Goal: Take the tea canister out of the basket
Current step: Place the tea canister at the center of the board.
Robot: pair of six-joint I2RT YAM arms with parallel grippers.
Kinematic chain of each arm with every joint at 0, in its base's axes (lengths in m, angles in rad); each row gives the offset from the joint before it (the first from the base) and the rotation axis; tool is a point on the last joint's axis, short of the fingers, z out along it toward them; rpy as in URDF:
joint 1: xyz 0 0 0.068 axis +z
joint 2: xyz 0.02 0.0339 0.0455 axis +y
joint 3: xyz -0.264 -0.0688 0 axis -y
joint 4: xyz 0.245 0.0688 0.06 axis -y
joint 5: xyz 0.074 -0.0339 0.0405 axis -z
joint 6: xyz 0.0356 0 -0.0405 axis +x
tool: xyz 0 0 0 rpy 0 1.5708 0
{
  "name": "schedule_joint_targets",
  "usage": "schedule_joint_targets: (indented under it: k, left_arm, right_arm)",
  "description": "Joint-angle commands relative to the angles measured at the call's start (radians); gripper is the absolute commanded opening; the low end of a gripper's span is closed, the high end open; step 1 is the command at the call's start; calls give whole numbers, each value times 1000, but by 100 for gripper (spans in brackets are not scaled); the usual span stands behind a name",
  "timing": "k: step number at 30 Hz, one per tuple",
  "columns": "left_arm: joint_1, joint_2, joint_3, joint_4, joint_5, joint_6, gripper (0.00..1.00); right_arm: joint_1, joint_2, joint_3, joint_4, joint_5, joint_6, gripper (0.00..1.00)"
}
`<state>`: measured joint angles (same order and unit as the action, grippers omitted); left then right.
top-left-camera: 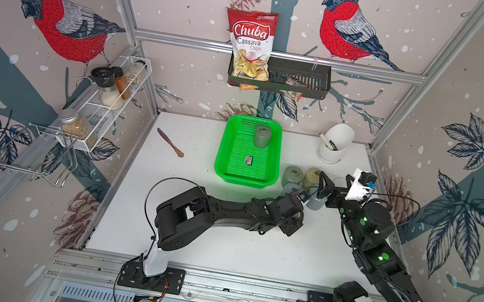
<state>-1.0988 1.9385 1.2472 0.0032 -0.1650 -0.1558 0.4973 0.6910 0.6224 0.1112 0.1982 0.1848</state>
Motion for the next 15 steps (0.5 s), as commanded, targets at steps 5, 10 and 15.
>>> schedule_joint_targets:
  k: [5, 10, 15]
  left_arm:
    - [-4, 15, 21, 54, -16, 5, 0]
    - [-4, 19, 28, 40, -24, 5, 0]
    - [-4, 19, 31, 31, -25, 6, 17]
  right_arm:
    - [-3, 10, 13, 18, -16, -4, 100]
    - [-2, 11, 10, 16, -17, -1, 100]
    - [-3, 8, 10, 14, -17, 0, 100]
